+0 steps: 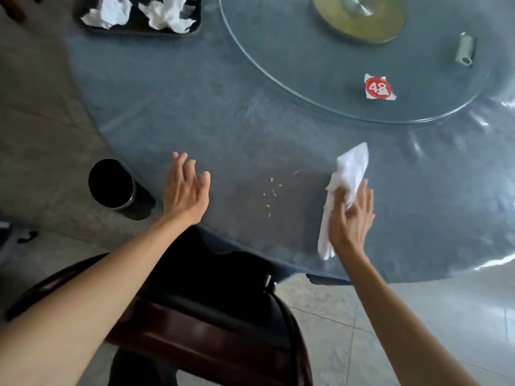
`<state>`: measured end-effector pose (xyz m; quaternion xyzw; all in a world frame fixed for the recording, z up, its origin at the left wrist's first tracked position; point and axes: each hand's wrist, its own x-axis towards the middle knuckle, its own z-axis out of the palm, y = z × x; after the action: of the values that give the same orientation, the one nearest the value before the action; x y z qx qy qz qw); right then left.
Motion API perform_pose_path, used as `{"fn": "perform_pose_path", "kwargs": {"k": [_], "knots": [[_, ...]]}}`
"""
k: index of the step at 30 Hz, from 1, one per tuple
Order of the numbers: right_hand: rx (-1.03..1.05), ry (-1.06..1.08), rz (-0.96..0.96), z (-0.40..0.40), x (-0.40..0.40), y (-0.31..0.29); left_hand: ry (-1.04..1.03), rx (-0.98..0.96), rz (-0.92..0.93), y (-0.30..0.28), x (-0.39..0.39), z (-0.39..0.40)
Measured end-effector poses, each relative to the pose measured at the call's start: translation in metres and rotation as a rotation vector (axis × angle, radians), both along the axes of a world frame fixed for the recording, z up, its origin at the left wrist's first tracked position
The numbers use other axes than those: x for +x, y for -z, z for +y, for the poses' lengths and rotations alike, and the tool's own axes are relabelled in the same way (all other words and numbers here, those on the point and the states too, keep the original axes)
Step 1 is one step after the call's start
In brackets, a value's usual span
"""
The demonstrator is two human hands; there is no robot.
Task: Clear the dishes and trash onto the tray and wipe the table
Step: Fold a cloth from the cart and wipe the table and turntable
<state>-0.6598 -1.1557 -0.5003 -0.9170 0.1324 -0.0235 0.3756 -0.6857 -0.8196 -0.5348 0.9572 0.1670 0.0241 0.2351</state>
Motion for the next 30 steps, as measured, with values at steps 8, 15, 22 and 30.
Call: {"fn": "perform_pose_path", "kwargs": {"k": [8,15,22,30], "knots": [[-0.371,-0.096,0.204,0.162,0.002,0.047,0.088,0.07,0.009,0.015,0.044,0.095],[-0.354,0.008,0.202,0.314,0.052,0.048,0.253,0.005,-0.008,0.004,0.106,0.189],[-0.059,-0.092,0.08,0.414,0.085,0.024,0.402,0.098,0.052,-0.01,0.14,0.242],[0.282,0.548,-0.31,0.306,0.054,-0.058,0.5,0.095,0.072,-0.002,0.157,0.246]]}}
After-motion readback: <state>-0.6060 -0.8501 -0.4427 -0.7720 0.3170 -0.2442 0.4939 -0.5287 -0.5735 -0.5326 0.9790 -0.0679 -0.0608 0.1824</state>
